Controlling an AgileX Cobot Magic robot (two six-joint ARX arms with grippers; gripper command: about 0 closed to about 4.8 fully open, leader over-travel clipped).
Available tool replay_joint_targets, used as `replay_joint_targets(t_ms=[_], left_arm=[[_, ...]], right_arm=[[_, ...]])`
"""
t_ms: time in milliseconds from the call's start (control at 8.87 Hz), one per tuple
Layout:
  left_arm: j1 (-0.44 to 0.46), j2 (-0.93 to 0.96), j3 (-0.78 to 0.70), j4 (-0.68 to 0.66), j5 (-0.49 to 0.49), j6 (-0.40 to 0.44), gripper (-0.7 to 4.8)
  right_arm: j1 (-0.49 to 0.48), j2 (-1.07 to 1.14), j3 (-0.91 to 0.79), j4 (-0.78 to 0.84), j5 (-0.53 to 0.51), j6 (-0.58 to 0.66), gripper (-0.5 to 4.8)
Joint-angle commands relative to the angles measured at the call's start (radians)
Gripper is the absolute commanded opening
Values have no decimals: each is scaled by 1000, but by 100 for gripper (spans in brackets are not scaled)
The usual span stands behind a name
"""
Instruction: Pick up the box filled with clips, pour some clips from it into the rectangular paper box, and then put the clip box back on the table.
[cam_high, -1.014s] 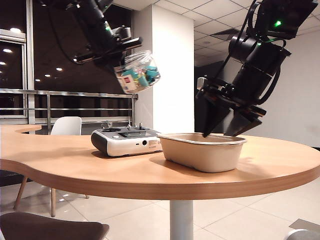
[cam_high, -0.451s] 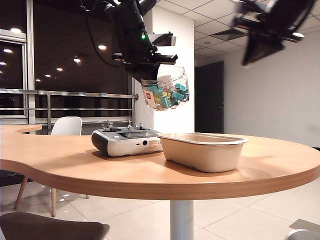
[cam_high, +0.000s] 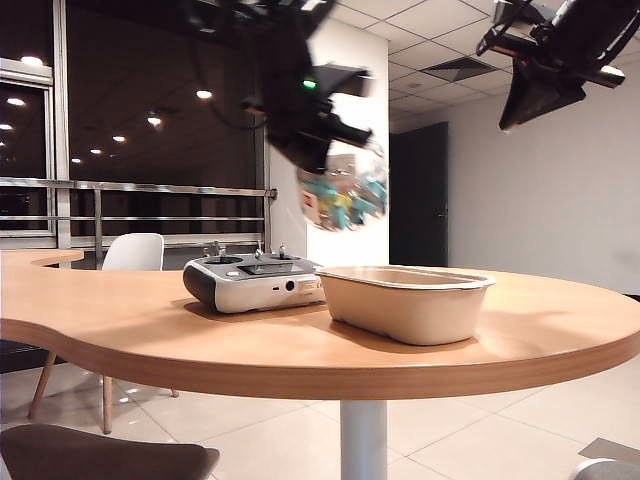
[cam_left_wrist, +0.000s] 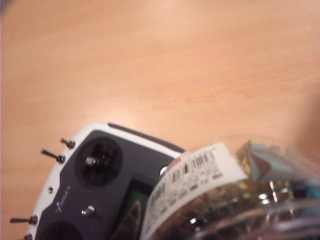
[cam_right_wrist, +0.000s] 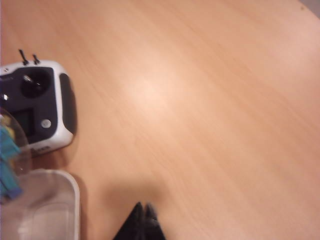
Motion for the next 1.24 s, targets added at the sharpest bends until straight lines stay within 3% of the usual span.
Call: replay_joint_targets(t_ms=[113,225,338,563,676,902,1014,1240], left_arm=[[-84,-12,-137,300,-160,82,-6],[-84,-40,-204,408,-210,88,-6],[-85,-106,-362,628,-194,108,-6],[-85,-143,-496,830,-157,138,-6],[-87,-161,-615,1005,-130,181,-6],[-87,-160,-695,1138,-128,249,-6],[-91,-160,-780,1311,-127,285,-6],[-120,-93,-793,1509,-8,448,-6]], right_arm=[[-6,-5,3,98,-6,12,-5],[-6,-5,3,103,-6,12,-5],[-6,-5,3,110,-6,12,-5],[-6,-5,3,119,-6,12,-5],[-6,-5,3,119,-6,12,-5],[-6,-5,3,119,-7,12,-5],[-6,-5,3,119,-6,12,-5],[-6,-5,3,116,-26,12,-5]])
